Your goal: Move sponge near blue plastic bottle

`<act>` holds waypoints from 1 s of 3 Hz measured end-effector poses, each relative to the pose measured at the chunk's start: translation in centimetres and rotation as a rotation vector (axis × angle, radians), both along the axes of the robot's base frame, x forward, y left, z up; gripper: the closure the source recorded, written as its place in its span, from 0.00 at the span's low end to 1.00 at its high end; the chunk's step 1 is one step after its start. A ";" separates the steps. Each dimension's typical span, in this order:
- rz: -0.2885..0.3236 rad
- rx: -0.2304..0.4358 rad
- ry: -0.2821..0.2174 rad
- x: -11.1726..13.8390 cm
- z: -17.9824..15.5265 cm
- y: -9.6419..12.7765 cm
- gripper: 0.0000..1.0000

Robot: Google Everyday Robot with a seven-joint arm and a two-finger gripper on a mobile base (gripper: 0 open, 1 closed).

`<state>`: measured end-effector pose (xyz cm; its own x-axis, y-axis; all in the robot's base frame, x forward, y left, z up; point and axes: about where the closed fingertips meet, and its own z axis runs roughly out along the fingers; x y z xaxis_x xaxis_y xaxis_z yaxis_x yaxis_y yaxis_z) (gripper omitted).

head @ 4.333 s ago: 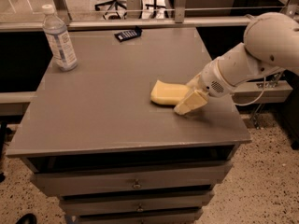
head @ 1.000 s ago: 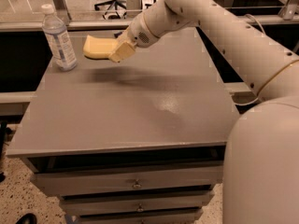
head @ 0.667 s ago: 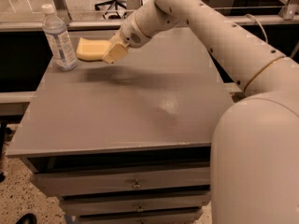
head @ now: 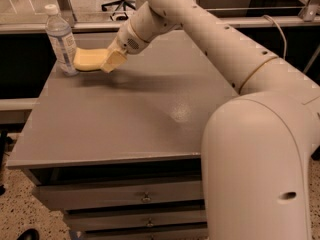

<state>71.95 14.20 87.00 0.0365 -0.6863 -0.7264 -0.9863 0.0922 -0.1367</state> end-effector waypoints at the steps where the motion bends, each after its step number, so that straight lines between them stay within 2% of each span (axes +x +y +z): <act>1: 0.005 -0.013 0.025 0.5 -1.0 1.1 0.58; 3: -0.003 -0.027 0.058 0.9 -2.4 1.5 0.12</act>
Offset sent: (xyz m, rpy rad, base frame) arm 0.0129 0.0108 -0.0216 -0.0303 0.0603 -0.0140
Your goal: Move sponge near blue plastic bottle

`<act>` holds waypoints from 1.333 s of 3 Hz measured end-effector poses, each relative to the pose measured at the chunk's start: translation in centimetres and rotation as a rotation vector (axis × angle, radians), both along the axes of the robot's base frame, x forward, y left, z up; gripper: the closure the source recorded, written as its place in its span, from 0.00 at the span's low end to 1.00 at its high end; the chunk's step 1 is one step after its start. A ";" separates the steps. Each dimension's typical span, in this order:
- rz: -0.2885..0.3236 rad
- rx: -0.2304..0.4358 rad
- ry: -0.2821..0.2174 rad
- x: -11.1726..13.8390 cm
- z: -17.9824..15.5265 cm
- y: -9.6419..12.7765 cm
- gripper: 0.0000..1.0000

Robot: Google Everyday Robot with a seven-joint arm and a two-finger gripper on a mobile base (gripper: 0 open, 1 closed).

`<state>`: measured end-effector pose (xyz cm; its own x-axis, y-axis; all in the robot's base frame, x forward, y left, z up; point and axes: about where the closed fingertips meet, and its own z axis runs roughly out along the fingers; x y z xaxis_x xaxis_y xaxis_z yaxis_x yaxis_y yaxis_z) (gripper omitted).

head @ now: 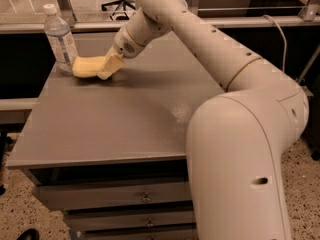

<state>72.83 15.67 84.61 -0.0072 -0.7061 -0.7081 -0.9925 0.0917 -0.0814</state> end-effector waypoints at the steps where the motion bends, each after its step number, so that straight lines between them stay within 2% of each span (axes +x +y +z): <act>1: -0.002 -0.003 0.007 0.1 -0.3 0.0 0.00; 2: -0.006 -0.003 0.010 0.1 -0.4 -0.1 0.00; 3: -0.037 0.035 0.022 0.1 -0.1 -2.1 0.00; 4: -0.097 0.149 0.019 -0.6 1.1 -6.2 0.00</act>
Offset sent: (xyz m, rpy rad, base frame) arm 0.0032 -0.0110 -0.0009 -0.0026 0.0092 -0.0269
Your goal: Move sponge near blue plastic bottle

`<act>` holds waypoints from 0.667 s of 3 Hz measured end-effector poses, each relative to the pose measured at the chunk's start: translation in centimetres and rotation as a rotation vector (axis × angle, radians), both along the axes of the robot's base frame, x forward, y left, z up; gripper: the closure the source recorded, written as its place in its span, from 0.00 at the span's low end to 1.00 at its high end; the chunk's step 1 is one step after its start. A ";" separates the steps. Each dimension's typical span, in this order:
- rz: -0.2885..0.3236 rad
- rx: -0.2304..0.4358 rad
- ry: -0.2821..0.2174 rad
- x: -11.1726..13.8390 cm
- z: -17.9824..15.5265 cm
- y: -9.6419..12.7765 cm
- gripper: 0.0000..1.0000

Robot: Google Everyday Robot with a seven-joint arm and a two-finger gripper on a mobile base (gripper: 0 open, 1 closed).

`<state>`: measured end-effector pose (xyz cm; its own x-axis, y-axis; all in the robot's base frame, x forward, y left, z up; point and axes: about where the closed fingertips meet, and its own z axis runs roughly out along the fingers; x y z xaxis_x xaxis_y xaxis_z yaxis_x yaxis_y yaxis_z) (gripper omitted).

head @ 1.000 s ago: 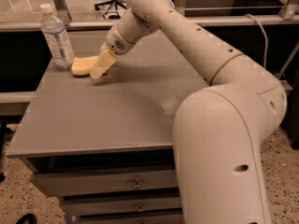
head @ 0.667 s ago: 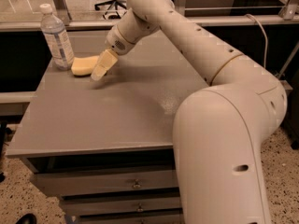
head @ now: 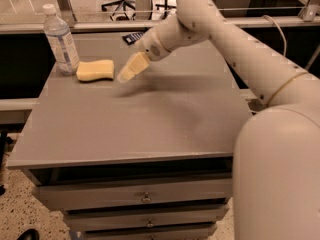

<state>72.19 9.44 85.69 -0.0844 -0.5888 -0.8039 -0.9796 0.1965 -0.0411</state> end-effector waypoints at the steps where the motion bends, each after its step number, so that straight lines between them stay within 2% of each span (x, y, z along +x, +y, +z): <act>1: -0.084 0.144 -0.031 -1.2 1.6 -5.7 0.00; 2: -0.166 0.163 -0.039 -1.3 1.9 -11.4 0.00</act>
Offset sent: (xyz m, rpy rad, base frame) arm -0.0101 -0.0437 0.0139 0.1202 -0.0260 -0.0657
